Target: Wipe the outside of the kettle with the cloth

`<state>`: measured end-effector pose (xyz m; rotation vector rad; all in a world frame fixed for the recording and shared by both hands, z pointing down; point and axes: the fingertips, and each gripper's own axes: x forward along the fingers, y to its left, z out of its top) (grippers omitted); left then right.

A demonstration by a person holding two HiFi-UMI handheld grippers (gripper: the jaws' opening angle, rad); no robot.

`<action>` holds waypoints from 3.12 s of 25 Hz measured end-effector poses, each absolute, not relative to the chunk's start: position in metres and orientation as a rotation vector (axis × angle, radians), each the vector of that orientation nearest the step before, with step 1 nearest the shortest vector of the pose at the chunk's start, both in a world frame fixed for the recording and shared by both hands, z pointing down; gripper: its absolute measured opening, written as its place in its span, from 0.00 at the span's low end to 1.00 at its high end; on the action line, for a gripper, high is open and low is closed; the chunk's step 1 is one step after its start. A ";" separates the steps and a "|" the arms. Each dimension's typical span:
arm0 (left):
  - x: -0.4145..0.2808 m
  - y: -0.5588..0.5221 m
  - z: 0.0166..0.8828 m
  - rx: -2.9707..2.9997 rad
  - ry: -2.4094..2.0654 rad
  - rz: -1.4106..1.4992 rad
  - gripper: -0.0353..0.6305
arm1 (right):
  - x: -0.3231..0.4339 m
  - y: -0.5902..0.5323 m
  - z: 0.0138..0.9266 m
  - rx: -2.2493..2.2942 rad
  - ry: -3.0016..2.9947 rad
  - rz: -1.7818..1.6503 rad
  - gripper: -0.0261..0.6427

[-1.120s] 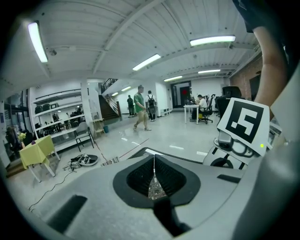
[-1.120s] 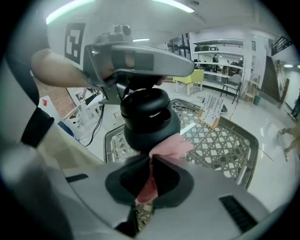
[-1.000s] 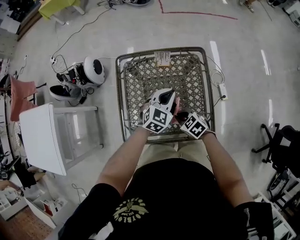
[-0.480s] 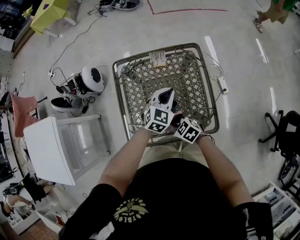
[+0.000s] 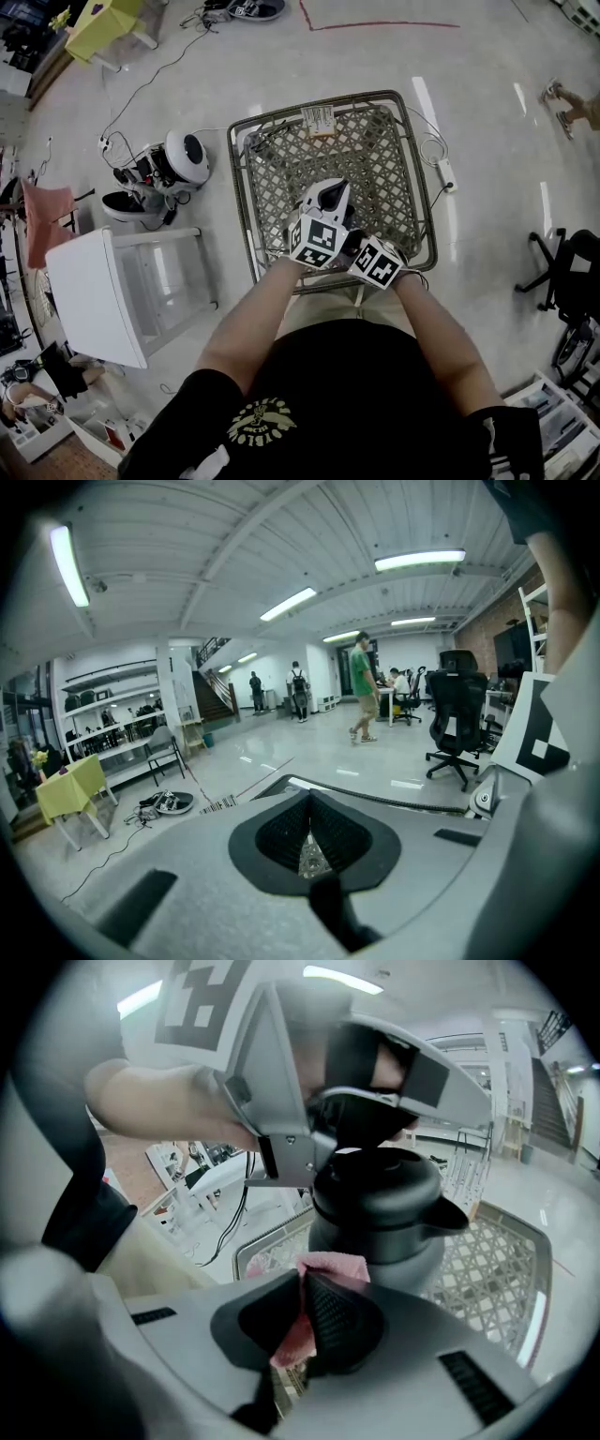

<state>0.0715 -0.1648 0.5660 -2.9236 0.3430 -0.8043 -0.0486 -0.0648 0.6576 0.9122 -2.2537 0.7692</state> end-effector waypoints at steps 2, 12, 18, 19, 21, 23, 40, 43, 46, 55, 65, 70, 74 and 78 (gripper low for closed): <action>0.071 -0.164 0.566 -2.922 0.343 -0.808 0.06 | -0.038 -0.063 0.660 0.910 -2.239 0.757 0.07; 0.075 -0.163 0.564 -2.920 0.358 -0.798 0.06 | 0.049 -0.082 0.679 0.973 -2.111 0.737 0.07; 0.074 -0.164 0.563 -2.927 0.370 -0.789 0.07 | 0.058 -0.107 0.679 0.832 -2.120 0.644 0.07; 0.075 -0.164 0.563 -2.926 0.371 -0.790 0.07 | 0.060 -0.111 0.679 0.809 -2.119 0.624 0.07; 0.076 -0.165 0.563 -2.923 0.382 -0.790 0.07 | 0.063 -0.122 0.677 0.760 -2.121 0.575 0.07; 0.077 -0.165 0.562 -2.921 0.394 -0.786 0.07 | 0.064 -0.132 0.676 0.712 -2.125 0.536 0.07; 0.069 -0.163 0.565 -2.909 0.409 -0.793 0.06 | 0.054 -0.128 0.713 0.659 -2.101 0.606 0.07; 0.070 -0.165 0.566 -2.903 0.416 -0.806 0.06 | 0.050 -0.108 0.721 0.677 -2.088 0.665 0.07; 0.070 -0.164 0.566 -2.892 0.410 -0.818 0.06 | 0.040 -0.087 0.725 0.707 -2.085 0.719 0.07; 0.071 -0.163 0.566 -2.887 0.394 -0.823 0.06 | -0.021 -0.054 0.700 0.780 -2.181 0.832 0.07; 0.071 -0.160 0.568 -2.860 0.378 -0.835 0.06 | -0.045 -0.055 0.692 0.869 -2.265 0.957 0.07; 0.071 -0.155 0.569 -2.812 0.348 -0.837 0.07 | -0.017 -0.056 0.704 0.881 -2.211 0.897 0.07; 0.072 -0.153 0.571 -2.802 0.343 -0.840 0.07 | 0.008 -0.060 0.712 0.910 -2.168 0.851 0.07; 0.072 -0.154 0.568 -2.811 0.347 -0.833 0.07 | 0.034 -0.075 0.714 0.934 -2.128 0.807 0.07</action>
